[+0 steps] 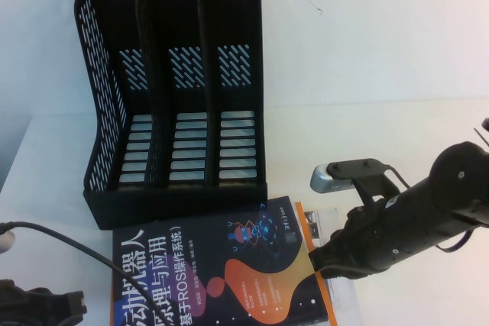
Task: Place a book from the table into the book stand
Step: Push book with right arm
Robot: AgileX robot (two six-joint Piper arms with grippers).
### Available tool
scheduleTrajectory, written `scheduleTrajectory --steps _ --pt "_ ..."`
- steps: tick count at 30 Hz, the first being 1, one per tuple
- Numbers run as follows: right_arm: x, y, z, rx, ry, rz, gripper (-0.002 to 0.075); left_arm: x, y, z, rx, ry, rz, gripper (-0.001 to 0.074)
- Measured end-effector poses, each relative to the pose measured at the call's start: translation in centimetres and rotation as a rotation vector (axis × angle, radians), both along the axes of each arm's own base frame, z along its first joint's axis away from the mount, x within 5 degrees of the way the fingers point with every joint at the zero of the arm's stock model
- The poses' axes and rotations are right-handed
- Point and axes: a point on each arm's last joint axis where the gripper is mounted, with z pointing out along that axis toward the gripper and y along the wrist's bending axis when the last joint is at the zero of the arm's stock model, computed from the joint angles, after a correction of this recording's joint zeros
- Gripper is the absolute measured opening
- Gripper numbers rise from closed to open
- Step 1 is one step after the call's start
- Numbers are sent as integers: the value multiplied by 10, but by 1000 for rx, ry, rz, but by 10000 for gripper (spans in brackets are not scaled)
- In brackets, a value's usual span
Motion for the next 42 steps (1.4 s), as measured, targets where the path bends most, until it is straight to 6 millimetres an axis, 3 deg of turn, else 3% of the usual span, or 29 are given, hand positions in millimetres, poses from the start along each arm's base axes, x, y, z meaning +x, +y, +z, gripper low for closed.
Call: scheduleTrajectory --steps 8,19,42 --pt "-5 3 4 8 6 21 5 6 2 -3 9 -3 29 -3" --pt "-14 24 1 20 -31 54 5 7 2 -3 -4 -8 42 -3" --pt "-11 34 8 125 -95 79 5 5 -2 -3 -61 33 51 -3"
